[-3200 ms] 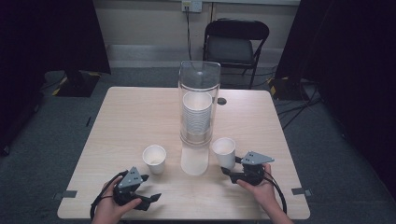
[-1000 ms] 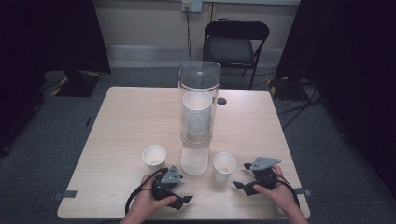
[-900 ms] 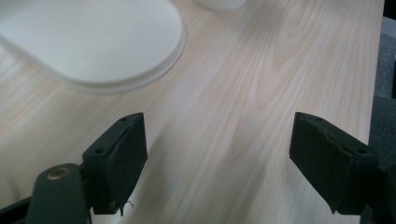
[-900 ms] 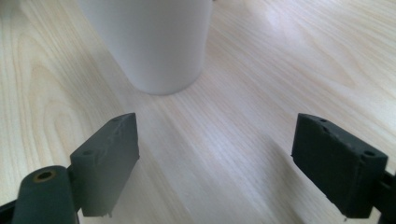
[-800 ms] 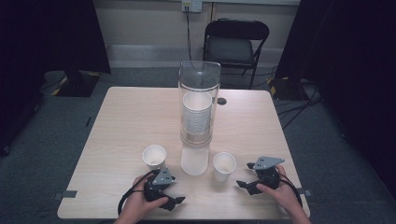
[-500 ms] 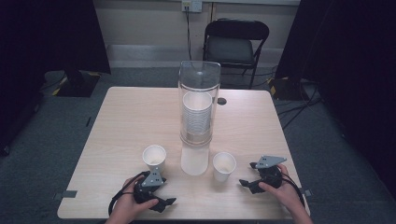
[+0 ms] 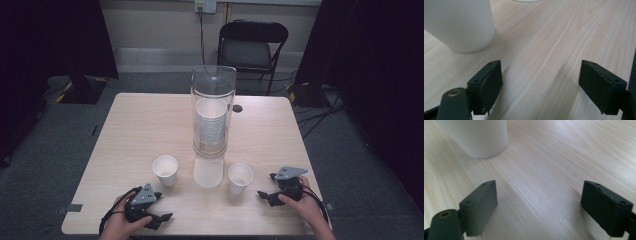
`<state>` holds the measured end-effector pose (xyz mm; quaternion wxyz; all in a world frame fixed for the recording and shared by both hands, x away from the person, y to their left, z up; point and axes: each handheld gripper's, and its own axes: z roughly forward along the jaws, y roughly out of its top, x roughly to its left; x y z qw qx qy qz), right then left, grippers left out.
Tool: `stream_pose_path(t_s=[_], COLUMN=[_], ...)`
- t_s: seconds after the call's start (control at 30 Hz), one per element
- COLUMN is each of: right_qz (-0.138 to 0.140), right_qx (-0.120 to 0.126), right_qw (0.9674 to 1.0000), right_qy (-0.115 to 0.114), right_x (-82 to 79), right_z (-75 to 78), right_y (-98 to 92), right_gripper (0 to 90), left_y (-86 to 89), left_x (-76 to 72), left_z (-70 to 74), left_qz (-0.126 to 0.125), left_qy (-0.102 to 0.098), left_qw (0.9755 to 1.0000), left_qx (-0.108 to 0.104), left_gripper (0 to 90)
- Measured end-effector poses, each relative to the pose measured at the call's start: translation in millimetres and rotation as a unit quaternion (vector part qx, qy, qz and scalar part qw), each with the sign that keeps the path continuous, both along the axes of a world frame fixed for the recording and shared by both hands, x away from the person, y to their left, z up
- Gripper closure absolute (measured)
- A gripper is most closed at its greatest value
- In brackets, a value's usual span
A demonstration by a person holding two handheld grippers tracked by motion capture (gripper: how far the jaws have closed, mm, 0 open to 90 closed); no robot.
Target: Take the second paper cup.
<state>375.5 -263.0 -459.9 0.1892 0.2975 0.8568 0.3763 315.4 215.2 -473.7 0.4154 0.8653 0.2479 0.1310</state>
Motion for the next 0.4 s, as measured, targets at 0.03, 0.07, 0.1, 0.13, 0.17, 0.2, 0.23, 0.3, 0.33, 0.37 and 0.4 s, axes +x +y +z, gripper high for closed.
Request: stream_pose_path(t_s=[0.03,0.07,0.1,0.13,0.17,0.2,0.23,0.3,0.33,0.37,0.4], right_qz=[-0.004,-0.005,-0.004,-0.005,-0.008,-0.012,-0.011,-0.022,-0.027,-0.032,-0.039], right_qx=[0.004,0.005,0.005,0.005,0.005,0.006,0.007,0.006,0.007,0.008,0.009], right_qw=[1.0000,1.0000,1.0000,1.0000,1.0000,0.9999,0.9999,0.9997,0.9996,0.9994,0.9992], right_qy=[-0.002,-0.003,-0.002,-0.002,-0.001,-0.001,-0.001,-0.003,-0.003,-0.007,-0.008], right_x=[-0.2,0.0,0.1,-0.1,-0.7,-1.6,-1.8,-3.6,-4.6,-6.7,-8.2], right_z=[-1.1,-1.1,-1.1,-1.1,-1.2,-1.4,-1.4,-1.3,-1.5,-1.5,-1.3], right_y=[0.5,0.7,0.7,0.7,0.9,0.8,0.0,-2.6,-3.9,-7.4,-10.5], right_gripper=[12.2,12.2,12.2,12.2,12.2,12.2,12.3,12.3,12.5,14.1,14.8], left_y=[-0.3,-0.3,-1.1,-1.1,-1.3,-1.2,-1.1,-1.3,-1.4,-1.6,-2.2], left_x=[-0.4,-0.5,-0.9,-0.8,-1.0,-1.0,-0.8,-0.9,-0.9,-0.8,-0.6], left_z=[-1.1,-1.8,-2.8,-2.6,-2.7,-2.7,-2.6,-2.5,-2.4,-2.4,-2.8], left_qz=[-0.001,-0.004,-0.002,-0.002,-0.002,-0.002,-0.002,0.000,0.002,0.003,0.005], left_qy=[-0.007,-0.017,-0.018,-0.019,-0.018,-0.018,-0.020,-0.019,-0.020,-0.020,-0.021], left_qw=[1.0000,0.9998,0.9998,0.9998,0.9998,0.9998,0.9998,0.9998,0.9998,0.9998,0.9998], left_qx=[0.001,0.009,0.004,0.005,0.004,0.004,0.005,0.007,0.010,0.010,0.007], left_gripper=[18.6,18.4,18.1,18.0,18.0,18.0,18.0,17.6,17.4,17.2,17.0])
